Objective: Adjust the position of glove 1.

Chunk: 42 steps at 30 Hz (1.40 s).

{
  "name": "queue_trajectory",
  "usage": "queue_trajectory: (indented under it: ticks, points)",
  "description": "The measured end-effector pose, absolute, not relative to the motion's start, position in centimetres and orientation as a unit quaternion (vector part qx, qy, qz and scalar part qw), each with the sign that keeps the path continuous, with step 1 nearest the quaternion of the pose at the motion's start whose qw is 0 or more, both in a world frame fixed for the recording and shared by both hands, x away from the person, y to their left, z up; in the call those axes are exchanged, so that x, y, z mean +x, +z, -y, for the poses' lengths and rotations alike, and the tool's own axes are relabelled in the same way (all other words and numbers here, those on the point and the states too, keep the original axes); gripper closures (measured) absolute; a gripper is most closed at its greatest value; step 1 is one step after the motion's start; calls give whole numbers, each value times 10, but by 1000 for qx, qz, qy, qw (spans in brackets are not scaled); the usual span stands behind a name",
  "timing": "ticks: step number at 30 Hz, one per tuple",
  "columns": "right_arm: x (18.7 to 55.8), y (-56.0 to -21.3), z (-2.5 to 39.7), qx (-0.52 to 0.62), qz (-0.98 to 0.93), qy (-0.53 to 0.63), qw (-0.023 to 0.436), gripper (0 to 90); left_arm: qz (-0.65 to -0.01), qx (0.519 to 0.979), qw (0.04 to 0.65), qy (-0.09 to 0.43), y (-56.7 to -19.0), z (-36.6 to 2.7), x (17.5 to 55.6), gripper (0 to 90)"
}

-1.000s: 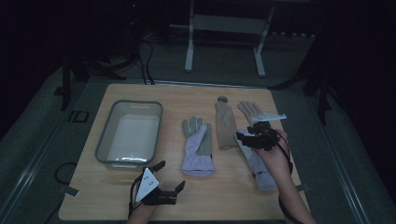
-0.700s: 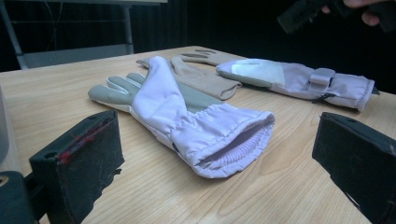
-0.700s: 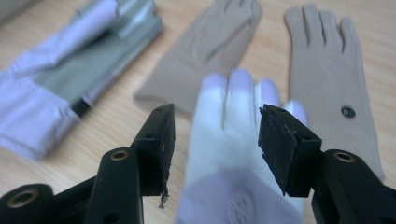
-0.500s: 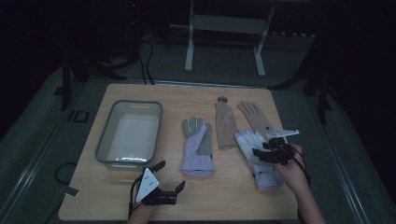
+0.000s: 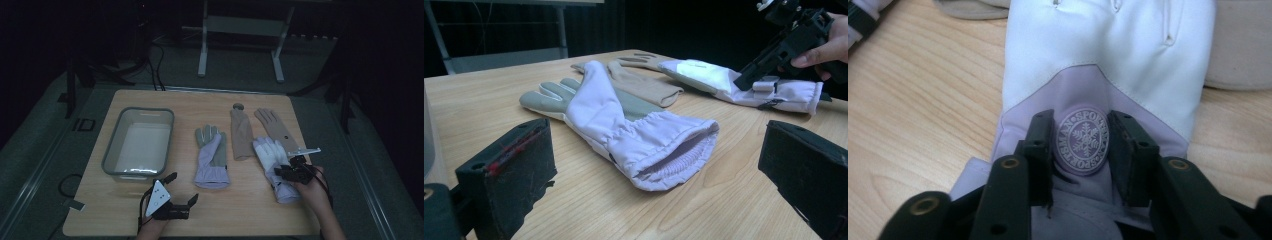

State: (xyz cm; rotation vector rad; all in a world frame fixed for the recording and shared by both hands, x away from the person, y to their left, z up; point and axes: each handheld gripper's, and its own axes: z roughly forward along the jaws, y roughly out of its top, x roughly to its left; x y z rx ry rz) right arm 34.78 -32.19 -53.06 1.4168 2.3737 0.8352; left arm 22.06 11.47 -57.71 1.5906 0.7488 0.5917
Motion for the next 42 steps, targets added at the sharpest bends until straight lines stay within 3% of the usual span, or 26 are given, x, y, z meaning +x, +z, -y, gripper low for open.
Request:
queue_trajectory:
  ticks: [4,5,12,18,27,42]
  points:
    - [343,-525,317,503,-805,284,139,749,-324,685,600,255,-577,-115,221,19]
    - [336,-518,314,514,-793,284,163,774,-326,683,602,256,-577,-115,220,19]
    - [316,-484,301,539,-755,322,190,781,-325,683,601,258,-577,-114,220,19]
    - [316,-466,272,544,-741,349,182,781,-325,683,601,259,-577,-114,219,19]
    - [335,-443,176,520,-748,380,158,781,-325,682,602,259,-577,-114,218,19]
    - [355,-462,89,533,-755,364,113,778,-322,683,604,254,-577,-114,219,19]
